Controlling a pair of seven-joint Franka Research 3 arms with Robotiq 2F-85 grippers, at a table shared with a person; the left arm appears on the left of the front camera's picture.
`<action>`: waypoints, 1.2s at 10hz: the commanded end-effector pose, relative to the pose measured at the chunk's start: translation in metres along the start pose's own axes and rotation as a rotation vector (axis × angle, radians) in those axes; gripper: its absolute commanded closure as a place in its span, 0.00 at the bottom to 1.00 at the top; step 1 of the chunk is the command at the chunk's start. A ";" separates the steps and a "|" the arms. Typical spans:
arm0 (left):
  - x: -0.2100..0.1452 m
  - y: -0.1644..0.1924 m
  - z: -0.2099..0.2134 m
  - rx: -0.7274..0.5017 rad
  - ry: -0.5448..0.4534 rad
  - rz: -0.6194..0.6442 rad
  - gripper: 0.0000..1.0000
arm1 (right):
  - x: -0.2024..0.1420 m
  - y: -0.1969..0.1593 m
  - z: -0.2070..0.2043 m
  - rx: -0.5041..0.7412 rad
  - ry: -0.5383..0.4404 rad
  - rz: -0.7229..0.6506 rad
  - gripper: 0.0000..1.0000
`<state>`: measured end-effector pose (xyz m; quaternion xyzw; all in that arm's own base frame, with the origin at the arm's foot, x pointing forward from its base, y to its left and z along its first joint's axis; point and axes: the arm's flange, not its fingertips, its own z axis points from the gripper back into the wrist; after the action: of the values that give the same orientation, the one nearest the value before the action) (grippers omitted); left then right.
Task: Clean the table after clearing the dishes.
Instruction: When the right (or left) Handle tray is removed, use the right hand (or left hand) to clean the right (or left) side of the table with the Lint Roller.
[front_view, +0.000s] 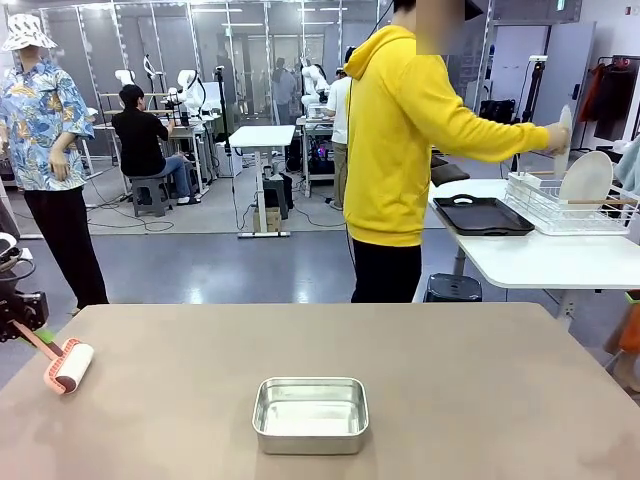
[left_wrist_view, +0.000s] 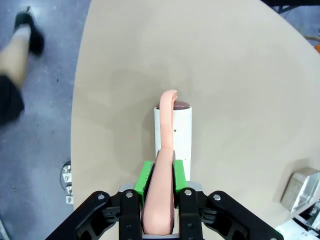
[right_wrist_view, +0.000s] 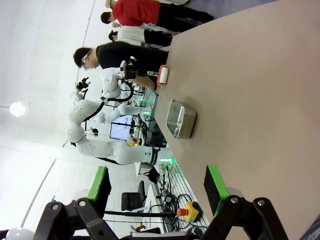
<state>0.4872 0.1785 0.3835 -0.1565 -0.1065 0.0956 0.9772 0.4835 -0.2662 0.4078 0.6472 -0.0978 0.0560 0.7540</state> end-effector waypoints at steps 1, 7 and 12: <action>-0.010 0.015 -0.037 0.156 0.026 -0.032 0.78 | -0.005 0.004 -0.004 -0.005 0.005 -0.004 0.04; -0.035 -0.050 0.045 0.219 -0.061 -0.177 0.78 | -0.005 0.004 -0.004 -0.005 0.005 -0.004 0.04; -0.037 -0.069 0.066 0.224 -0.093 -0.220 0.78 | -0.005 0.004 -0.004 -0.005 0.005 -0.004 0.04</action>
<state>0.4415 0.1187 0.4691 -0.0264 -0.1647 0.0084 0.9859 0.4835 -0.2662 0.4078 0.6471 -0.0978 0.0560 0.7540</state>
